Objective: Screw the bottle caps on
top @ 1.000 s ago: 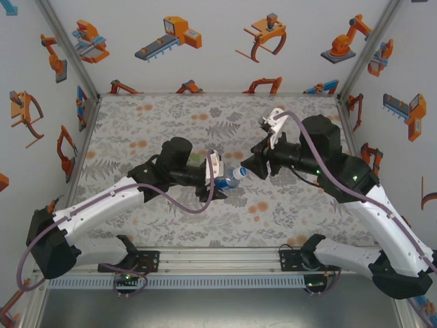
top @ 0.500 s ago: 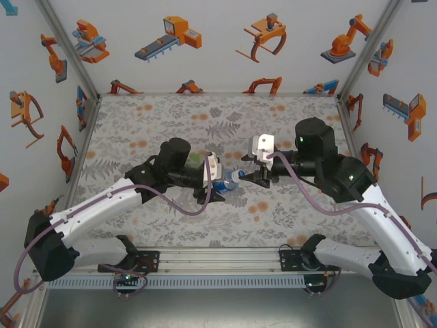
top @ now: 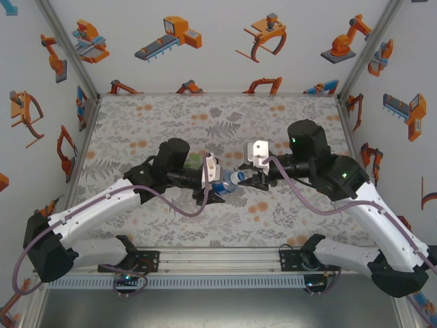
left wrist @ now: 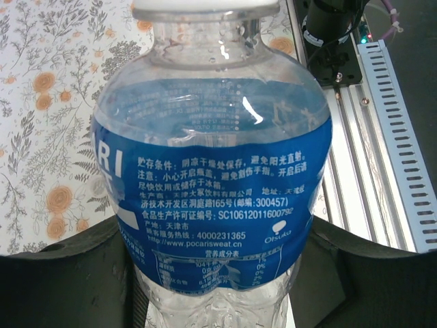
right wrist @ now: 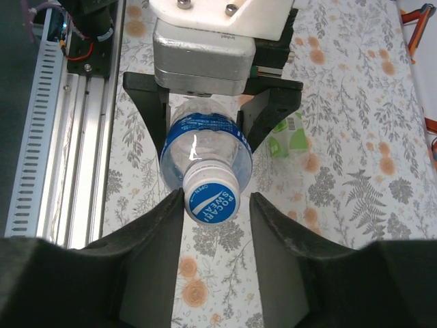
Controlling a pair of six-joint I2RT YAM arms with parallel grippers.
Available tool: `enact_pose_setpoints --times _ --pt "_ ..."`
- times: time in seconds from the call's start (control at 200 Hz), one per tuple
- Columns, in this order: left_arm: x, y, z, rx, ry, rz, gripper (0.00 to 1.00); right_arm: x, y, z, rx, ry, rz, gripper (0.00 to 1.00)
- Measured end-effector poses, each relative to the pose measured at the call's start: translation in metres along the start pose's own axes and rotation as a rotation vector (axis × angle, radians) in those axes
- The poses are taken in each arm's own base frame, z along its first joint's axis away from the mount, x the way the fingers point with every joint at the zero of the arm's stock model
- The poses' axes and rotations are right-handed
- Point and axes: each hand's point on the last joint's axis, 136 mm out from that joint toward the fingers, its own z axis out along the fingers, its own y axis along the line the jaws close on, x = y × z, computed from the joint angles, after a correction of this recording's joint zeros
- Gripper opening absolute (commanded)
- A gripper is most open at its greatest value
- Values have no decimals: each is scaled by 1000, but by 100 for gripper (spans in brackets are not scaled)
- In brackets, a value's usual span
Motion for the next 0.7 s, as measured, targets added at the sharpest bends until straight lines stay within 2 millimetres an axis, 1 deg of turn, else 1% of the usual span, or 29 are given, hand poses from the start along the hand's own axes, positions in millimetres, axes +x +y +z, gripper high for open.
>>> enact_pose_setpoints --times 0.045,0.195,0.25,0.295,0.36,0.451,0.521,0.636,0.701 --pt "0 0 0 0 0 0 0 0 1 0 -5 -1 0 36" --pt "1 -1 0 5 4 -2 0 1 1 2 -9 1 25 19" --pt "2 -2 0 8 8 -6 0 1 -1 3 -2 3 68 10" --pt "3 -2 0 8 12 -9 0 3 -5 4 13 6 127 0" --pt "6 0 0 -2 25 -17 0 7 -11 6 46 13 225 0" --pt "12 5 -1 -28 48 -30 0 16 -24 9 128 26 442 0" --pt "16 10 0 -56 65 -37 0 25 -36 10 202 35 652 0" --pt "26 20 1 -105 99 -52 0 48 -54 13 341 52 1047 0" --pt "33 25 4 -122 124 -65 0 62 -60 13 416 55 1233 0"
